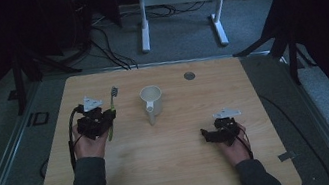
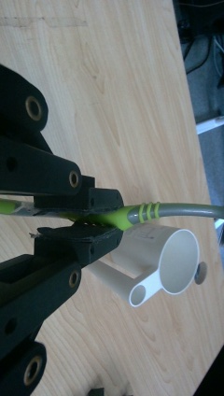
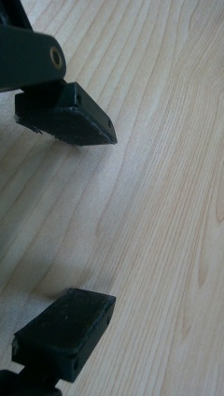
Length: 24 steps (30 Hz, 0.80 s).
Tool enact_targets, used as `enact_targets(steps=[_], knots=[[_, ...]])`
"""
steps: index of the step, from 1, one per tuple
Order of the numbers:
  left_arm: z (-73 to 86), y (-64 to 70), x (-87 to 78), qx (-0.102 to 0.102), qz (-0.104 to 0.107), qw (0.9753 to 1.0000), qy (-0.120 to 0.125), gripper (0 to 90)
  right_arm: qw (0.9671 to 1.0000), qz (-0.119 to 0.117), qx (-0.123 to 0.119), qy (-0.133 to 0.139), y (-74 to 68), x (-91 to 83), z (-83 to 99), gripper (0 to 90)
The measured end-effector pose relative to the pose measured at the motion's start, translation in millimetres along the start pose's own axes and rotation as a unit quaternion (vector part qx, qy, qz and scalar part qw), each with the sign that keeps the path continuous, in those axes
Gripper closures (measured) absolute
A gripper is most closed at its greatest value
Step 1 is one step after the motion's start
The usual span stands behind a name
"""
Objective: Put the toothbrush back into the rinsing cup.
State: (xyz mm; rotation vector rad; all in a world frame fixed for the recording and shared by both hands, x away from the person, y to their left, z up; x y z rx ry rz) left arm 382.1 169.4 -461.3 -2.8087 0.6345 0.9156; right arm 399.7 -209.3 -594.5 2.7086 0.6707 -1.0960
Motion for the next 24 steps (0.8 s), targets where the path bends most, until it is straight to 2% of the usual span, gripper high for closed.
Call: enact_targets(steps=[6,13,24], knots=[[-0.9,0.8,-0.1,0.003,0.005,1.0000,0.007,81.4,1.0000,0.000,0.000,0.000,0.0,0.0,0.0,18.7],[-5.3,5.2,-3.0,0.014,0.010,0.9991,0.037,81.4,1.0000,0.000,0.001,0.000,-0.1,-0.1,0.0,18.7],[-11.1,9.2,-1.9,0.022,0.022,0.9979,0.056,81.5,1.0000,0.000,0.000,-0.001,0.0,-0.1,0.0,18.7]])
Point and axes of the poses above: each handheld gripper's, and its own axes: x roughly forward along the jaws, z roughly out of its underside, y roughly to its right, the point moved 5 cm from there along x, roughly forward along the jaws, and after that the axes turned 3 degrees about x, right-handed, at the moved point
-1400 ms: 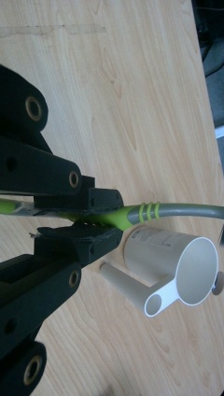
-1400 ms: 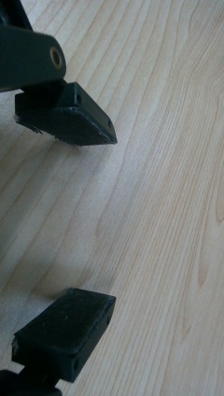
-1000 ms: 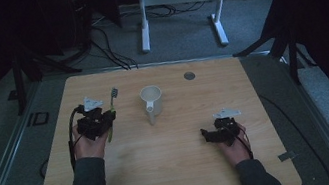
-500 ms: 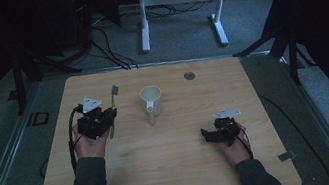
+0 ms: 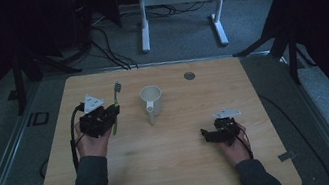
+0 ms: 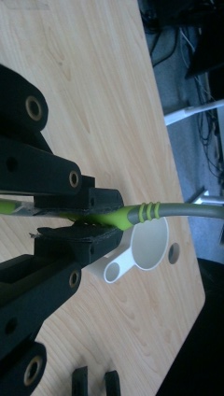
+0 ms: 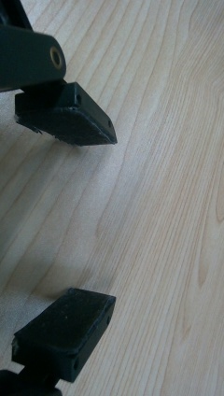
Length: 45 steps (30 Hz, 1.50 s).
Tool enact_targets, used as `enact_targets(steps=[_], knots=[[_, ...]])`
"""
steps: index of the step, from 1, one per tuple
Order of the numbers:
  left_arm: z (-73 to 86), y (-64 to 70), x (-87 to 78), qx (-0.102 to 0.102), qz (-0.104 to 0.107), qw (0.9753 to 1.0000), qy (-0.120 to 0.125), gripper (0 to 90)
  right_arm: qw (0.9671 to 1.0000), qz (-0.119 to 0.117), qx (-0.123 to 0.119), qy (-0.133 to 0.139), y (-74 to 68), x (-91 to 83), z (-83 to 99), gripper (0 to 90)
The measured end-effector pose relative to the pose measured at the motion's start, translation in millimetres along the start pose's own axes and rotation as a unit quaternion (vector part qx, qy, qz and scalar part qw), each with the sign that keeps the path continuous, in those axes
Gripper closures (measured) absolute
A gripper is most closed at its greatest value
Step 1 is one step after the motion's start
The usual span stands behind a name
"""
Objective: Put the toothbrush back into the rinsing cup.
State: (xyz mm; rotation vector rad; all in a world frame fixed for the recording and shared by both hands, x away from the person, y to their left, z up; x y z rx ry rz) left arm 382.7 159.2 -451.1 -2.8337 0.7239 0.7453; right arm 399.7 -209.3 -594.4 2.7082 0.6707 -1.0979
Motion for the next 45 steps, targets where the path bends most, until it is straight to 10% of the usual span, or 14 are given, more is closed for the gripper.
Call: enact_targets(steps=[45], knots=[[-16.9,9.8,12.3,-0.004,0.030,0.9978,0.059,81.4,1.0000,0.000,-0.001,0.000,0.0,0.2,-0.2,18.7]])
Point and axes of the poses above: each handheld gripper's, and its own axes: x roughly forward along the jaws, z roughly out of its underside, y roughly to its right, the point moved 5 cm from there along x, roughly forward along the jaws, and after that the axes turned 3 degrees about x, right-handed, at the moved point
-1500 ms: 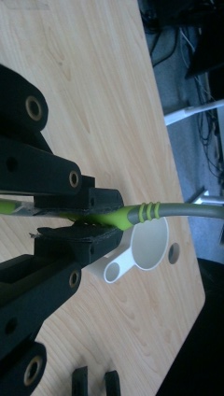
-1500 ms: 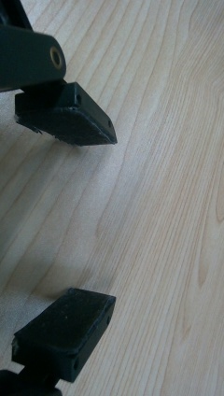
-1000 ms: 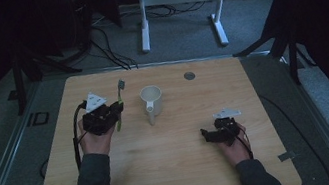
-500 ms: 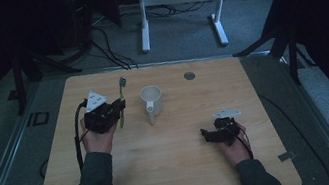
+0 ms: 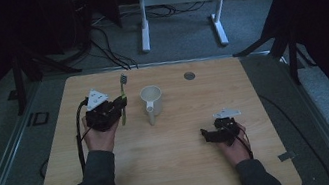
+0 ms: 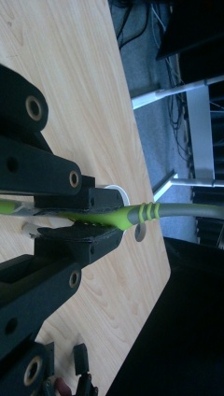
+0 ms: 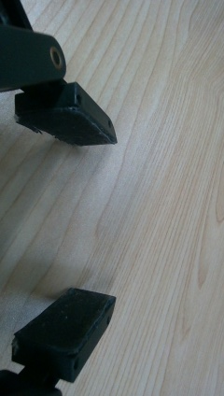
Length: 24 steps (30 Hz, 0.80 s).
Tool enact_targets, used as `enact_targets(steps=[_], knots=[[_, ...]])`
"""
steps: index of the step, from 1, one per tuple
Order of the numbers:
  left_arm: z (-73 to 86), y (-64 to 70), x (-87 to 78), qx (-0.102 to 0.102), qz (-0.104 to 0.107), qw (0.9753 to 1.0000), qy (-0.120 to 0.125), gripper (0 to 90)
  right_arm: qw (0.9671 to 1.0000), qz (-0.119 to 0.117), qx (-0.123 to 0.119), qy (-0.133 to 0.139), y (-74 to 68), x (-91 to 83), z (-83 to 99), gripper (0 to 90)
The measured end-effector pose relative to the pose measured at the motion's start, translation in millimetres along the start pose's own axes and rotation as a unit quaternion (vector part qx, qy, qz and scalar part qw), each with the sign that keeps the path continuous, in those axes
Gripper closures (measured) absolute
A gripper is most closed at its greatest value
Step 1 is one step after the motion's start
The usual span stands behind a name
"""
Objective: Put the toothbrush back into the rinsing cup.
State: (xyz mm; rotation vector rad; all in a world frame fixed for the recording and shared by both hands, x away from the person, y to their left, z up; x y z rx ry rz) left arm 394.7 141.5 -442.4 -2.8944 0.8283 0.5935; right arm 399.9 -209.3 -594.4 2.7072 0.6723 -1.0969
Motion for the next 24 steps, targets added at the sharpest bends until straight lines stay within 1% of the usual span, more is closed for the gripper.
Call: enact_targets(steps=[11,20,24], knots=[[-4.1,2.2,2.0,-0.005,0.003,1.0000,0.008,81.4,1.0000,0.000,0.000,0.000,0.0,0.0,0.0,18.7],[-12.3,6.0,4.0,0.001,0.004,0.9999,0.013,81.4,1.0000,0.000,0.000,0.001,0.0,0.1,0.0,18.7],[-15.5,6.6,3.4,0.000,0.003,0.9998,0.018,81.4,1.0000,0.000,0.000,0.000,0.0,0.1,0.0,18.7]])
Point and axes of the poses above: each handheld gripper's, and its own axes: x roughly forward along the jaws, z roughly out of its underside, y roughly to its right, the point moved 5 cm from there along x, roughly forward along the jaws, and after that the axes turned 3 degrees about x, right-handed, at the moved point
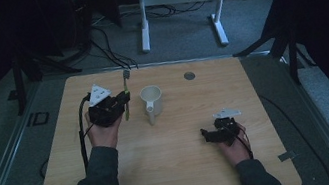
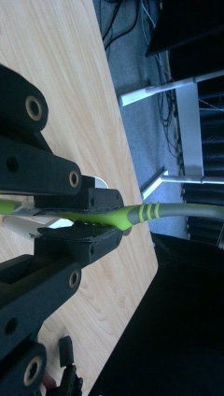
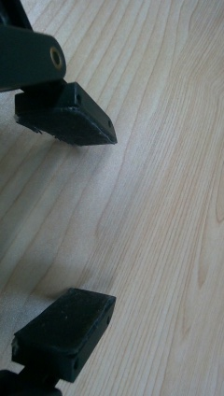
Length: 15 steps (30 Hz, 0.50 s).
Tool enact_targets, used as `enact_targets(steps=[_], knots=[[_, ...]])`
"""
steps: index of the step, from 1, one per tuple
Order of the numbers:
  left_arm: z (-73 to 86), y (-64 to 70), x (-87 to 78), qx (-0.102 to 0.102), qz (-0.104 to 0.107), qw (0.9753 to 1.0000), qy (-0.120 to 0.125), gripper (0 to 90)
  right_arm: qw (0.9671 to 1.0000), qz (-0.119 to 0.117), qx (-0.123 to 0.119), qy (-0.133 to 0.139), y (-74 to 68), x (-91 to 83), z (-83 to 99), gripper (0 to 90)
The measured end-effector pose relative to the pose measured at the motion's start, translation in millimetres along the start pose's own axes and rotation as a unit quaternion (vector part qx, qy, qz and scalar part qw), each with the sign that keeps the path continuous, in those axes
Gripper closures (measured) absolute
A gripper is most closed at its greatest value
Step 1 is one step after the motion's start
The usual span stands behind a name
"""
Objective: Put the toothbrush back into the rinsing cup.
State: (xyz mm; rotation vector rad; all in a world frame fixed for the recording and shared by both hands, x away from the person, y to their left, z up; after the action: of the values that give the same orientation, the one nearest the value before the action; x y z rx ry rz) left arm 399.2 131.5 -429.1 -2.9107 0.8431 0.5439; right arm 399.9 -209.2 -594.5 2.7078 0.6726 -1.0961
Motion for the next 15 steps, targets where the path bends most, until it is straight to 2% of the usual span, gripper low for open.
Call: enact_targets(steps=[15], knots=[[-4.7,5.8,4.7,0.001,0.001,1.0000,0.009,81.4,1.0000,0.000,-0.001,0.000,0.0,0.1,-0.1,18.7]])
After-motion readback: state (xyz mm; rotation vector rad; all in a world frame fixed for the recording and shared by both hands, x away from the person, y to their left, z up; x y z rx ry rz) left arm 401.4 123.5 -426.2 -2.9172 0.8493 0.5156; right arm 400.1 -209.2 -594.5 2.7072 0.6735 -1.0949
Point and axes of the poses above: each handheld gripper's, and its own axes: x roughly forward along the jaws, z roughly out of its underside, y roughly to its right, the point moved 5 cm from there along x, roughly forward along the jaws, and after that the axes turned 3 degrees about x, right-handed, at the moved point
